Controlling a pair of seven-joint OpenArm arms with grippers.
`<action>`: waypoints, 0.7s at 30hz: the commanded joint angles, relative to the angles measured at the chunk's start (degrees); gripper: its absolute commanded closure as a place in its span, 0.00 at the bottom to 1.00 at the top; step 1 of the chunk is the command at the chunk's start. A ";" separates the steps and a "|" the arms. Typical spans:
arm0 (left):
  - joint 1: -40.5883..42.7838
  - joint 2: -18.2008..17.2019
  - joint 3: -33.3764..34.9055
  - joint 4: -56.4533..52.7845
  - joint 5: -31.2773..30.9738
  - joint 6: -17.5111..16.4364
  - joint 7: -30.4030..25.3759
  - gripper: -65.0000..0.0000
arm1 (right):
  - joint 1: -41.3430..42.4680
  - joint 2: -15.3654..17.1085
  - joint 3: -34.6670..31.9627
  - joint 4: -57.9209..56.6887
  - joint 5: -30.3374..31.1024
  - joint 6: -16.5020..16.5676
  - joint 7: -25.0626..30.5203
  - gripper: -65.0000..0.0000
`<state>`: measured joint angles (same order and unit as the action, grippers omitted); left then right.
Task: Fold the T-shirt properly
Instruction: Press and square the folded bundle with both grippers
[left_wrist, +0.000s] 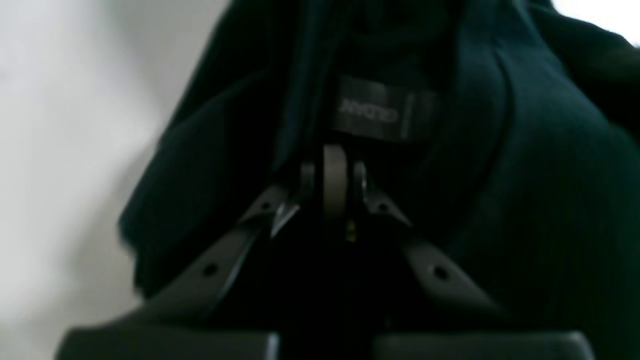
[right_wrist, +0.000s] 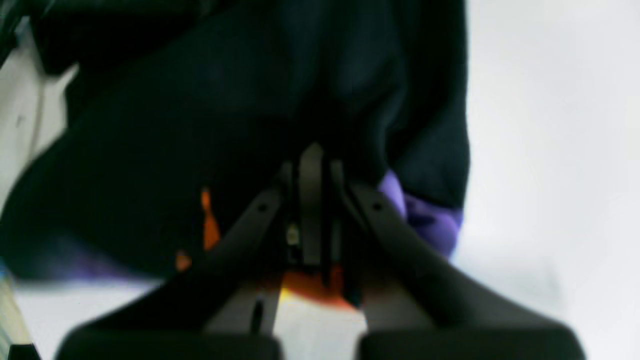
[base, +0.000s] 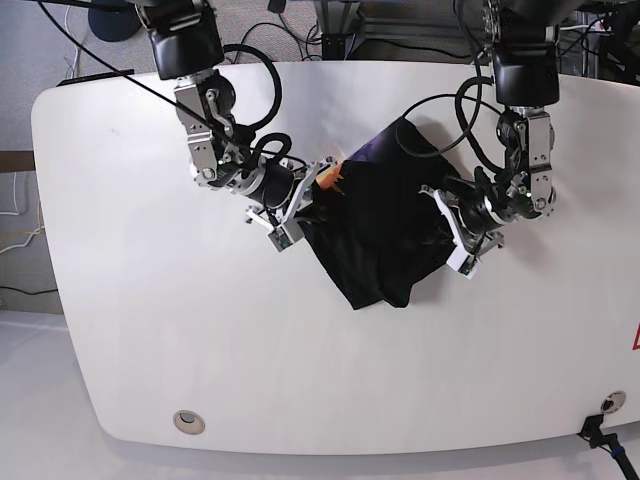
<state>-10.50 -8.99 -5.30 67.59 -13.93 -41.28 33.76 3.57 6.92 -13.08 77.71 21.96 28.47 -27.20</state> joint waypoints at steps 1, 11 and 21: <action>-1.85 -0.72 -0.37 2.25 0.70 1.28 -0.31 1.00 | 0.07 1.21 0.20 4.71 -0.11 -1.70 0.78 1.00; 8.88 -0.72 -0.81 29.33 0.79 1.28 0.13 1.00 | 4.73 -0.81 -0.24 13.58 -0.20 -4.34 -2.56 1.00; 21.80 1.30 -0.46 32.50 1.05 1.28 -0.22 1.00 | 12.73 -6.96 -2.52 -8.13 -6.53 -3.99 7.82 1.00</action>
<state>12.45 -7.46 -5.82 100.42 -11.70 -39.94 35.07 14.81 0.49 -14.50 71.07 15.55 23.92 -21.93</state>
